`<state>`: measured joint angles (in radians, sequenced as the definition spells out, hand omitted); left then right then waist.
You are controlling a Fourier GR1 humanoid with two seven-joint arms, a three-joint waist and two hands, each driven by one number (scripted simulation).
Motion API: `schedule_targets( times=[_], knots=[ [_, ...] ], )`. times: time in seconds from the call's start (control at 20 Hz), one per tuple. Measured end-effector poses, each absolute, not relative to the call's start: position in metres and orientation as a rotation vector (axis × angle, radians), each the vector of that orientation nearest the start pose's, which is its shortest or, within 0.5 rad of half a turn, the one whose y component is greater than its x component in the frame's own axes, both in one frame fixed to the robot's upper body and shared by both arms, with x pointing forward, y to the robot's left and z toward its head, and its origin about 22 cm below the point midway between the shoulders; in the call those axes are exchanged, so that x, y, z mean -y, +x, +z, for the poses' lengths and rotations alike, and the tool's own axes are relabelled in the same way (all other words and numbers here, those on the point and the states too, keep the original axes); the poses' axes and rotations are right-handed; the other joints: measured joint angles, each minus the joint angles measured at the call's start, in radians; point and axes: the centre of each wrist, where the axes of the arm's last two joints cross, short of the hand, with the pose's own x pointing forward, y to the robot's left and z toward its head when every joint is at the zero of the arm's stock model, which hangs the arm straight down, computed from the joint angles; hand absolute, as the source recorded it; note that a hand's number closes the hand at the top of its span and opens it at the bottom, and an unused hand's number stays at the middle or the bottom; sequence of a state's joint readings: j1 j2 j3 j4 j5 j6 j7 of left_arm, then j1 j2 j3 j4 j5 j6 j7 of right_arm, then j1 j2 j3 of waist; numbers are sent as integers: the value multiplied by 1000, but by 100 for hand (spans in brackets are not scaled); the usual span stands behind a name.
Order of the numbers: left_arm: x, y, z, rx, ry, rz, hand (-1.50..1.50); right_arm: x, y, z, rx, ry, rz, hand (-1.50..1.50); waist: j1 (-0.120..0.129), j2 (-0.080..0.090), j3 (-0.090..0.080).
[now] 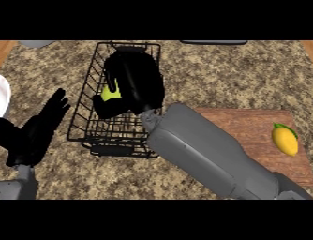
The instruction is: Pick the pear from the cutting board and place it in the tiered basket
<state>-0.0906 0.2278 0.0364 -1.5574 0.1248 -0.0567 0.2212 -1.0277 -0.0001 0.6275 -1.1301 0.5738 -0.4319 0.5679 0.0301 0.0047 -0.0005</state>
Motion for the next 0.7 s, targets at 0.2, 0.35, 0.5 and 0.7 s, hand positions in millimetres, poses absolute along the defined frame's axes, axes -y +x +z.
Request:
schedule_targets(
  times=[0.2, 0.35, 0.5, 0.7],
  knots=[
    [-286, 269, 35, 1425, 61, -113, 0, -28, 338, 155, 1909, -586, 790, -150, -2, 0, 0],
    [-290, 269, 37, 1427, 53, -121, 0, -34, 346, 155, 1911, -598, 793, -150, 5, 1, 0],
    [-289, 265, 35, 1428, 57, -121, 0, -37, 347, 155, 1920, -571, 763, -150, 3, 0, 0],
    [-285, 267, 34, 1425, 55, -119, 0, -36, 347, 161, 1922, -485, 645, -150, 2, 0, 0]
  ],
)
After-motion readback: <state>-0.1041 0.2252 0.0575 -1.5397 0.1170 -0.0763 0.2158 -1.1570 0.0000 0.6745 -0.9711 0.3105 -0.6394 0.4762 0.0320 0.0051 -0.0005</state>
